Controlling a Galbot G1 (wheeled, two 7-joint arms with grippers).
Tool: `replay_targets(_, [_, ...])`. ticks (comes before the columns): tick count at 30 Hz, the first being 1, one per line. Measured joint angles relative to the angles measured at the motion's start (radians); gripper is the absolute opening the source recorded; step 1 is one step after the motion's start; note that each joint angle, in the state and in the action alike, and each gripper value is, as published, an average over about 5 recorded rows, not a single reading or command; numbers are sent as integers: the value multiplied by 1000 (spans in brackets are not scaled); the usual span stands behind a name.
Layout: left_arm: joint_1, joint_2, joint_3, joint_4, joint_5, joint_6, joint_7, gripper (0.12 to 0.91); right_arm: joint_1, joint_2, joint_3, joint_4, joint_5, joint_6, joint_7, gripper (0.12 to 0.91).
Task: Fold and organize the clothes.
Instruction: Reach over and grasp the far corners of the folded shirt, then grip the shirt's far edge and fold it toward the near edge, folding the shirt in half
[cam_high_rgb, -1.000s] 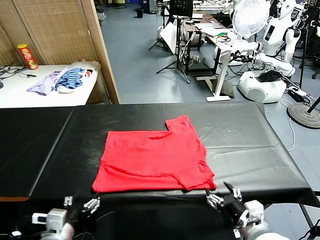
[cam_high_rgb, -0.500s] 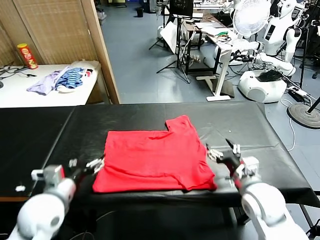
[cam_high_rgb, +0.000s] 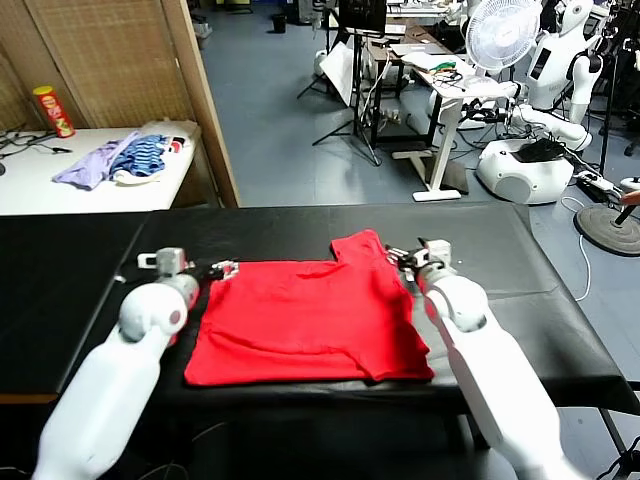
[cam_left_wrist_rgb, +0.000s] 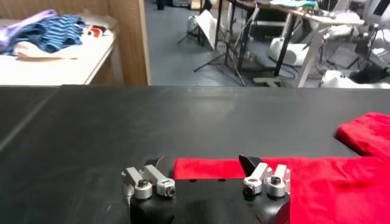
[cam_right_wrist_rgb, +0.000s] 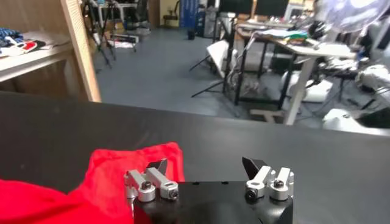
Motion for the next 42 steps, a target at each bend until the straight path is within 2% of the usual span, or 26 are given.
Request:
replay_targets(4, [-21, -8, 12, 53, -15, 0, 8, 798, 36, 28, -10, -79, -17, 8, -4, 777])
replay_targets(9, [-31, -19, 17, 88, -7, 0, 22, 787, 54, 59, -2, -144, -49, 27, -10, 586])
replay_targets(12, [-33, -24, 15, 103, -3, -1, 29, 699, 54, 71, 8, -165, -55, 39, -19, 441])
replay_targets(15, [-37, -25, 10, 113, -2, -2, 43, 544, 50, 78, 18, -176, -58, 54, -27, 275])
replay_targets(18, [-39, -24, 6, 118, 1, -1, 61, 376, 42, 80, 30, -176, -61, 71, -29, 153])
replay_targets(20, [-39, -21, 5, 118, 5, 0, 71, 259, 33, 79, 38, -168, -62, 86, -28, 126])
replay_targets(23, [-36, -14, 3, 112, 14, 0, 79, 144, 12, 69, 48, -137, -58, 117, -28, 125])
replay_targets(28, [-17, -1, -14, 80, 27, 0, 79, 125, -57, 33, 68, -4, -14, 128, -36, 125])
replay_targets(36, [96, 49, -72, -100, 21, -11, 71, 126, -244, -66, 142, 327, 100, 4, -19, 125])
replay_targets(42, [250, 95, -130, -297, 17, -13, 22, 126, -384, -156, 193, 520, 180, -66, -3, 125])
